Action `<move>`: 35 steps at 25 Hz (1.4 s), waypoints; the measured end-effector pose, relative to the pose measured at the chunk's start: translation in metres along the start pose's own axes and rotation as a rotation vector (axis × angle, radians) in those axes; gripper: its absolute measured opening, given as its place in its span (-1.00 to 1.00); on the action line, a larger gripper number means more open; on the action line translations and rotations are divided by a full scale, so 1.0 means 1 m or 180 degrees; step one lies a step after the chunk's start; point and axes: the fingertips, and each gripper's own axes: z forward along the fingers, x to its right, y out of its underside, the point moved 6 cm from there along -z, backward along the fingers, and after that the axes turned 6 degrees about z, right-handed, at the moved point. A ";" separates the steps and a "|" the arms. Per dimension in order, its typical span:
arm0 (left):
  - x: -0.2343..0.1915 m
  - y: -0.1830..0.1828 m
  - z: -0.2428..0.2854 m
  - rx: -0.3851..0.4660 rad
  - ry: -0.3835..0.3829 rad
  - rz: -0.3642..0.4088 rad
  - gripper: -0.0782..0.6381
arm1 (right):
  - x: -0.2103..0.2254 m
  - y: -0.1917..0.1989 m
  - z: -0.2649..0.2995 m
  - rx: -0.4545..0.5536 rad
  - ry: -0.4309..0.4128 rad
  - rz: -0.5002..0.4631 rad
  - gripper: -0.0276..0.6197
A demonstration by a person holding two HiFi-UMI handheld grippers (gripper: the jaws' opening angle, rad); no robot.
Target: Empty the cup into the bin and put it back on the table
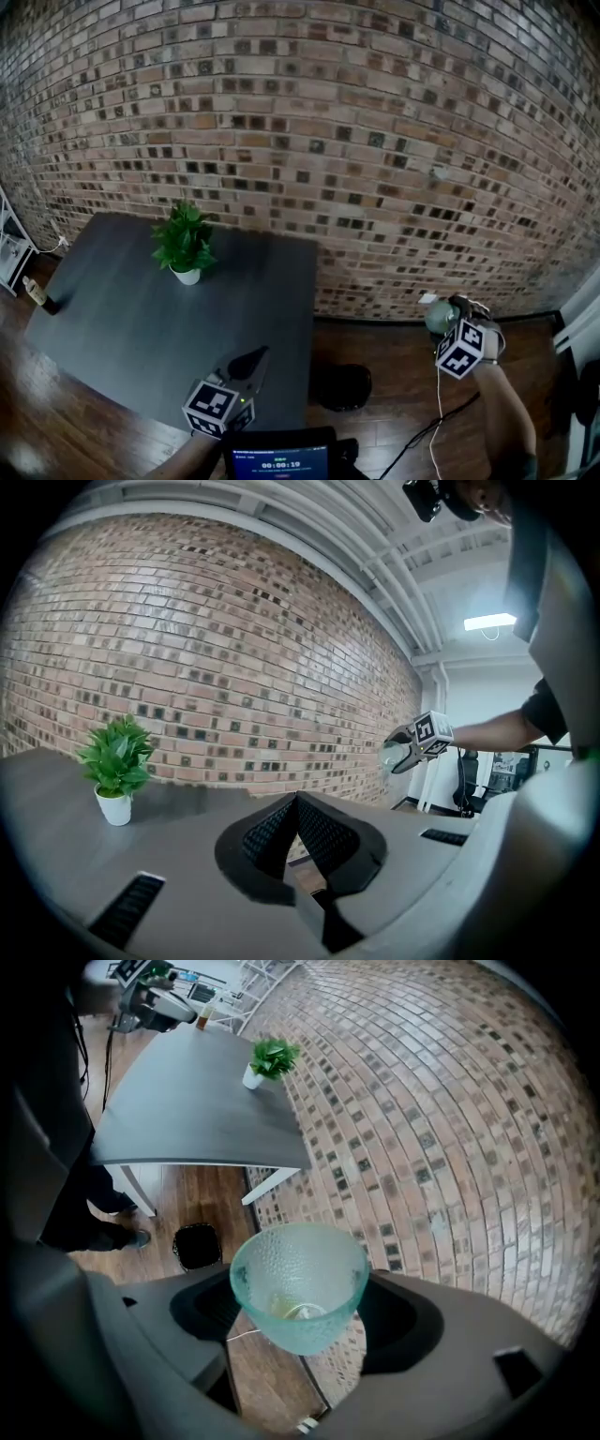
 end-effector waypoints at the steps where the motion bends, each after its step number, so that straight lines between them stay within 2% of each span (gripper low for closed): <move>1: 0.000 0.001 -0.001 0.0002 -0.0004 0.0002 -0.76 | 0.000 0.000 0.001 -0.0034 0.0015 -0.0052 0.27; 8: 0.002 0.005 -0.006 -0.0013 -0.0004 -0.0114 -0.76 | 0.002 -0.003 0.003 -0.0199 -0.0001 -0.0335 0.27; 11: 0.000 0.010 -0.008 -0.0032 -0.0029 -0.0053 -0.76 | 0.003 -0.001 0.007 -0.0268 -0.0006 -0.0415 0.27; 17: -0.003 0.012 -0.013 -0.0024 -0.0134 -0.0061 -0.76 | 0.002 -0.015 -0.002 -0.0232 0.0013 -0.0547 0.27; 25: -0.007 0.015 -0.021 -0.0012 -0.0245 -0.0075 -0.76 | 0.005 -0.015 0.000 -0.0373 0.0068 -0.0810 0.27; 35: -0.006 0.021 -0.022 -0.0045 -0.0258 -0.0103 -0.76 | 0.007 -0.018 -0.002 -0.0531 0.0139 -0.1152 0.27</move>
